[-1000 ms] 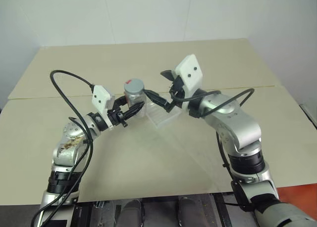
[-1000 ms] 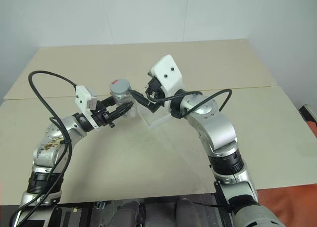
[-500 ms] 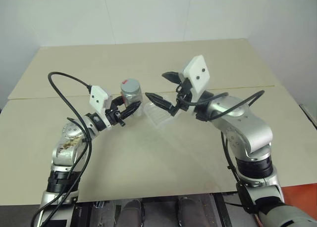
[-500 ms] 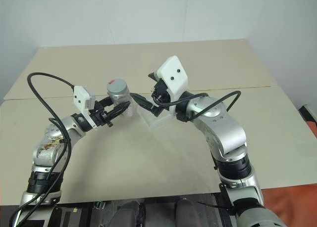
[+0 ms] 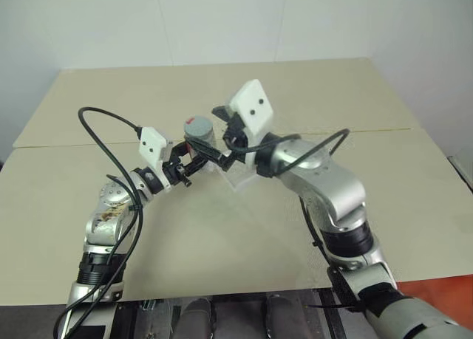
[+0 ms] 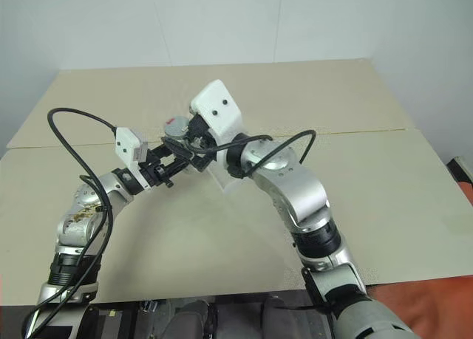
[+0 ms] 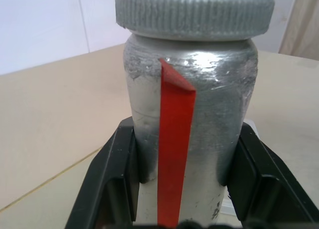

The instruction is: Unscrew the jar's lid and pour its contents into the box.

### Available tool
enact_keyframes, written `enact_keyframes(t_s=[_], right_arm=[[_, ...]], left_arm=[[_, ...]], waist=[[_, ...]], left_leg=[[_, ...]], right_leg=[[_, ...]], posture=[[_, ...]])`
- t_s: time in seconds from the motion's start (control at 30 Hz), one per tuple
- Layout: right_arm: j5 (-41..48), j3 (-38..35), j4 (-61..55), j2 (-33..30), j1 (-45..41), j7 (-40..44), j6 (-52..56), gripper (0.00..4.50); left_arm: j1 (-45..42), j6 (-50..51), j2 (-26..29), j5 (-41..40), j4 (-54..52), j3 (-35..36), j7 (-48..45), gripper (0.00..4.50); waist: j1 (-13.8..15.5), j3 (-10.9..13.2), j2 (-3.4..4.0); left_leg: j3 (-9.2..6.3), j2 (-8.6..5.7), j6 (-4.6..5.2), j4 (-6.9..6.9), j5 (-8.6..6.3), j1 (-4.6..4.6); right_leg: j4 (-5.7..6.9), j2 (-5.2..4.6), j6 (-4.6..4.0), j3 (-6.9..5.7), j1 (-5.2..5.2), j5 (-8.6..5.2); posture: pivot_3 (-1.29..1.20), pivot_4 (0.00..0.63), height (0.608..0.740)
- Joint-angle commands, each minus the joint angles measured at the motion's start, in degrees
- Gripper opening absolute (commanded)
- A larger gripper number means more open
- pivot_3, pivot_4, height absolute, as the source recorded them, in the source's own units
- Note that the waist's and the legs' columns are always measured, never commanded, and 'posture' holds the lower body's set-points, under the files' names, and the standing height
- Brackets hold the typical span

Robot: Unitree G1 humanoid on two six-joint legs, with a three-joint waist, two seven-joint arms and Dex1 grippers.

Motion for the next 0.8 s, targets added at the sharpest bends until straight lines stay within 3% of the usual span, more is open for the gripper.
enact_keyframes(t_s=[0.03,0.8], right_arm=[[-2.0,0.1,1.4,1.1,-2.0,-0.6,-3.2,4.46],[-2.8,-1.6,0.3,-0.2,0.2,2.1,-3.3,4.46]], left_arm=[[0.0,-0.6,0.5,-0.8,-3.2,0.6,-0.4,1.96],[0.5,0.2,1.8,-1.8,-3.6,0.9,-1.7,1.96]], waist=[[0.0,0.0,0.0],[-0.1,0.0,0.0]], left_leg=[[0.0,-0.01,-0.01,0.0,0.0,0.0],[0.01,0.01,0.02,0.0,-0.01,0.0]], right_leg=[[0.0,-0.01,0.0,0.0,0.0,0.0],[0.01,0.0,0.0,0.0,0.0,0.0]], posture=[[0.0,0.15,0.74],[0.0,0.15,0.74]])
